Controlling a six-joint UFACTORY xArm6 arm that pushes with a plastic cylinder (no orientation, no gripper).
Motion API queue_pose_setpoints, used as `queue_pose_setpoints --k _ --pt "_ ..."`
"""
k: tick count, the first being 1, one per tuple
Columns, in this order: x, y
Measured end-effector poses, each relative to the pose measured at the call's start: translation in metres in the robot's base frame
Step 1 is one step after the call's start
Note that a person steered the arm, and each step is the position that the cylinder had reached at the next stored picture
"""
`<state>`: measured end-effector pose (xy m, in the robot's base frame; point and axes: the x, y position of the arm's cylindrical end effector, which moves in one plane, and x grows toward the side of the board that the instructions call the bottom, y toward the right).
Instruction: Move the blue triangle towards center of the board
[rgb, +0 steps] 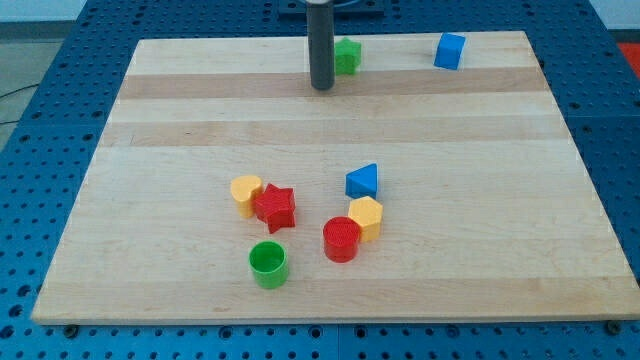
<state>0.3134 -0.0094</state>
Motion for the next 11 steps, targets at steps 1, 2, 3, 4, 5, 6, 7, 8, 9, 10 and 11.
queue_pose_setpoints --k 1,2,3,4,5,6,7,8,9,10,11 --pt "0.023 0.064" --pt "0.053 0.145" --pt "0.101 0.186" --pt "0.179 0.184" --pt "0.198 0.125" --pt "0.133 0.061" --pt "0.101 -0.01" --pt "0.106 0.072" --pt "0.164 0.086" --pt "0.193 0.079" --pt "0.158 0.006"
